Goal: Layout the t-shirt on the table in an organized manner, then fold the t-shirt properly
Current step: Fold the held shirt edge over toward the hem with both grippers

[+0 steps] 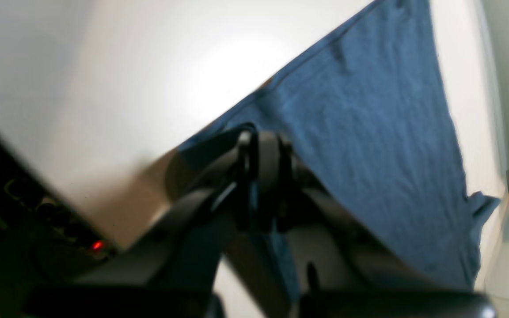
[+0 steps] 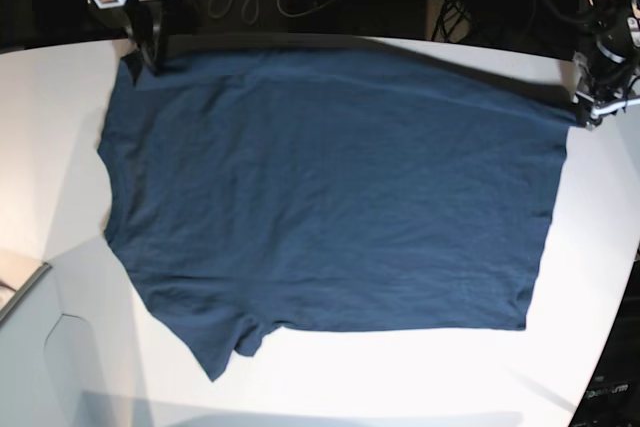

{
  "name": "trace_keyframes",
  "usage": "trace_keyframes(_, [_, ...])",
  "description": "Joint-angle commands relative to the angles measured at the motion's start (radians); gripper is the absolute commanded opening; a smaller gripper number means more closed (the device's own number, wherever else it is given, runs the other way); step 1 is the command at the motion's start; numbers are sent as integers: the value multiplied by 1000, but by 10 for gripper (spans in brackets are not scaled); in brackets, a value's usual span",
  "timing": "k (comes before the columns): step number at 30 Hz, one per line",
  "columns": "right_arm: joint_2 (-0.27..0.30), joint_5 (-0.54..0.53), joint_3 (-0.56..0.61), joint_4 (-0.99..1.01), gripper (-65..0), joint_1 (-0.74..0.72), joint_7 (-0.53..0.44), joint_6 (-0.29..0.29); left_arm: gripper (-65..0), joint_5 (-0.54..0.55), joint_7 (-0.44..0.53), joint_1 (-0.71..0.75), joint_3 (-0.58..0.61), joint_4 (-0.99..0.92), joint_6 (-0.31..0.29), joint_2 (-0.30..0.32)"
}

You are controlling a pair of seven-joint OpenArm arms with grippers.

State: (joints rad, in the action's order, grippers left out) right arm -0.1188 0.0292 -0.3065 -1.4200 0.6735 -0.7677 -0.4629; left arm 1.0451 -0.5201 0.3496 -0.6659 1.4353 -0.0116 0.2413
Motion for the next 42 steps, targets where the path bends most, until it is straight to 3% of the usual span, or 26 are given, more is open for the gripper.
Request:
trace_keyframes(1, [0,-7,-3,-34,-650,-2,-19,5,-648,13,15,-10,-7,18,-9,19])
trace_keyframes(20, [49,-2,-23,-60,-650,-332,374,5,-648,10,15,-229,51,-47,-8,22])
trace_keyframes(25, [80,-2,-23,-60,-650,-398,434,5,-648,10,15,-275,51,-110,-8,23])
trace_keyframes(42, [84,-2,-15,-54,-650,-525,609,5,-648,10,15,-392,51,-153,-8,48])
